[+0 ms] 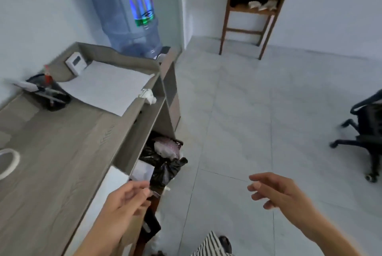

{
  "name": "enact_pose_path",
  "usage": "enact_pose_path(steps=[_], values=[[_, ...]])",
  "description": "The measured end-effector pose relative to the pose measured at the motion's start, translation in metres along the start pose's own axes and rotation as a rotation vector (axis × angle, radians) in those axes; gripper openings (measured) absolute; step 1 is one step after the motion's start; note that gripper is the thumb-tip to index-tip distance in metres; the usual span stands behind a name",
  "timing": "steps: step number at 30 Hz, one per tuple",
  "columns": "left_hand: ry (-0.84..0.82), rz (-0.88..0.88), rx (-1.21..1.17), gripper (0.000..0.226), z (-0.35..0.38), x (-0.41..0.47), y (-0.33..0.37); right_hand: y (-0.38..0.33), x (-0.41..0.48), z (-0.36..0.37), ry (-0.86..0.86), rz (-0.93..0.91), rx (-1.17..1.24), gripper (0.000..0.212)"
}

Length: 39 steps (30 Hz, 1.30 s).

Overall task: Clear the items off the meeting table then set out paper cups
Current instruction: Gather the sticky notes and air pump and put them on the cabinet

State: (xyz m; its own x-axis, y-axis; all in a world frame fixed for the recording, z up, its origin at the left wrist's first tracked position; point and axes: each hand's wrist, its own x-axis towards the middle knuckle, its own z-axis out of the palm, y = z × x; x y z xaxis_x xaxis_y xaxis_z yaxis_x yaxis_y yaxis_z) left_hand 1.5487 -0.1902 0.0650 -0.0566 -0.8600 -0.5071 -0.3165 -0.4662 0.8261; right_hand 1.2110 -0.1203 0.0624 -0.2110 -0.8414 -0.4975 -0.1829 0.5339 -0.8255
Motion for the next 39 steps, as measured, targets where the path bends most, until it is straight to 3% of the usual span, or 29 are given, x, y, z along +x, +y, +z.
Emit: enact_pose_path(steps=[6, 9, 11, 16, 18, 20, 24, 32, 34, 37, 39], values=[[-0.116, 0.079, 0.041, 0.017, 0.088, 0.044, 0.073, 0.028, 0.007, -0.114, 0.219, 0.048, 0.180, 0.020], [-0.157, 0.097, 0.048, 0.019, 0.120, 0.080, 0.103, 0.028, 0.018, -0.151, 0.299, 0.037, 0.233, 0.079], [-0.191, 0.105, 0.063, 0.019, 0.148, 0.115, 0.123, 0.030, 0.032, -0.175, 0.344, 0.044, 0.279, 0.097], [-0.307, 0.137, 0.071, 0.018, 0.234, 0.204, 0.187, 0.009, 0.085, -0.232, 0.455, 0.078, 0.359, 0.062], [-0.366, 0.177, 0.110, 0.017, 0.270, 0.235, 0.220, -0.003, 0.105, -0.260, 0.517, 0.090, 0.359, 0.087], [-0.443, 0.221, 0.135, 0.016, 0.307, 0.263, 0.262, -0.023, 0.122, -0.291, 0.556, 0.066, 0.376, 0.098], [-0.575, 0.341, 0.223, 0.023, 0.380, 0.316, 0.344, -0.045, 0.153, -0.350, 0.695, -0.001, 0.456, 0.099], [-0.680, 0.351, 0.306, 0.014, 0.525, 0.409, 0.421, -0.025, 0.242, -0.451, 0.703, 0.149, 0.563, 0.105], [-0.693, 0.316, 0.335, 0.027, 0.565, 0.429, 0.433, -0.019, 0.274, -0.490, 0.725, 0.154, 0.568, 0.096], [-0.671, 0.300, 0.359, 0.040, 0.617, 0.455, 0.469, -0.021, 0.326, -0.561, 0.743, 0.151, 0.553, 0.038], [-0.659, 0.331, 0.355, 0.053, 0.647, 0.473, 0.503, -0.031, 0.361, -0.612, 0.750, 0.150, 0.502, 0.020]])
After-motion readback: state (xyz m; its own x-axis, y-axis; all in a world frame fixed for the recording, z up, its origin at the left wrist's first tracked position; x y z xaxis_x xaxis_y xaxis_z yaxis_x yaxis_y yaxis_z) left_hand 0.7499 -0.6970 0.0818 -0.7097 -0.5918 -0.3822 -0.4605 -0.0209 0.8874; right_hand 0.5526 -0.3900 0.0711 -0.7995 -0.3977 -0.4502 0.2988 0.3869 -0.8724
